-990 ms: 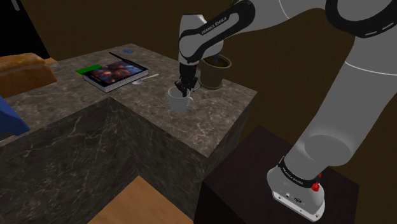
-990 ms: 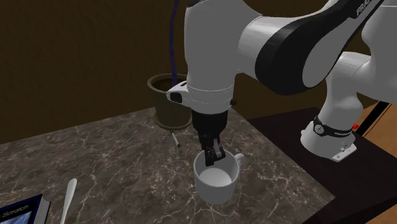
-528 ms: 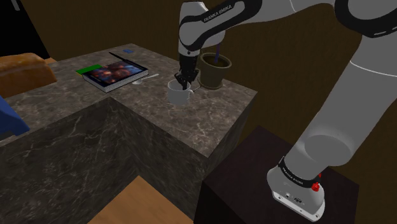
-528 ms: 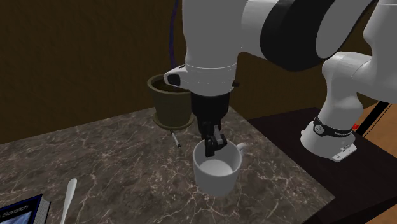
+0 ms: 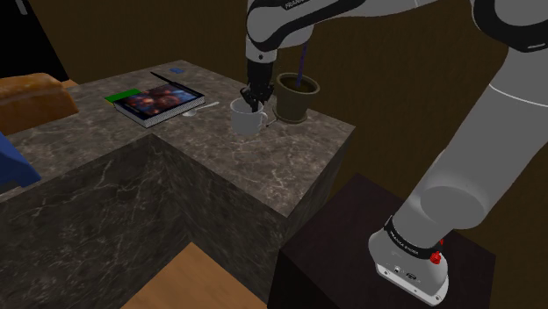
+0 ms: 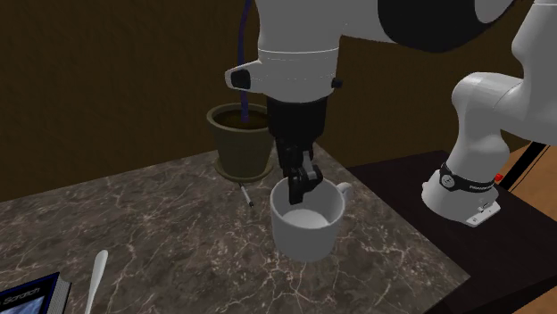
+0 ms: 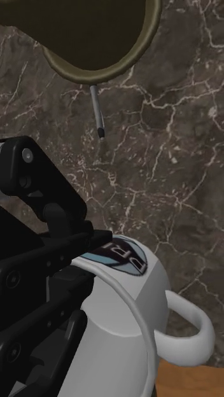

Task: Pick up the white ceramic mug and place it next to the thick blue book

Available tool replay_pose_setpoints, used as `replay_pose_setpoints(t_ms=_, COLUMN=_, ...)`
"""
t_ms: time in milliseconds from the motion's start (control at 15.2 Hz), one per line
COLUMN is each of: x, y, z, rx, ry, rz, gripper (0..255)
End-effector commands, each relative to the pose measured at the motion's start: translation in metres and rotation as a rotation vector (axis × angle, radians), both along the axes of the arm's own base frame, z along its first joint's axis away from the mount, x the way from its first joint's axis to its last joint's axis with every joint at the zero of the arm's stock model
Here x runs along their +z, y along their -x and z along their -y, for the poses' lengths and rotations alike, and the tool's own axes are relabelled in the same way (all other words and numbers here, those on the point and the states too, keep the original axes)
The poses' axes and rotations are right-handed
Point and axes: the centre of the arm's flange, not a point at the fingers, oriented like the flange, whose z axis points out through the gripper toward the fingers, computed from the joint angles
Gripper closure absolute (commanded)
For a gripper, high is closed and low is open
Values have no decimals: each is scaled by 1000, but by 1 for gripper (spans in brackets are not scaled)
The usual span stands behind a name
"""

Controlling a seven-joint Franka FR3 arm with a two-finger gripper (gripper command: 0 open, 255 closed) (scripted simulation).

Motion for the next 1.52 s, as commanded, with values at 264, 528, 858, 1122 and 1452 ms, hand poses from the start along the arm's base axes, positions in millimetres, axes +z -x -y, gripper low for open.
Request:
replay_pose_setpoints(t_ms=264, x=31, y=1, z=1, rx=0, ry=0, rz=0, gripper=255)
replay_pose_setpoints(t_ms=528, x=50, y=1, z=1, rx=0, ry=0, rz=0, gripper=255)
replay_pose_setpoints(t_ms=858, x=51, y=-56, z=-33, rx=0, ry=0, rz=0, gripper=255)
replay_pose_setpoints(t_ms=1122, x=51, y=-102, z=-59, rx=0, ry=0, rz=0, gripper=255)
replay_pose_setpoints(t_ms=1452, x=52, y=-159, z=-92, rx=0, ry=0, rz=0, gripper=255)
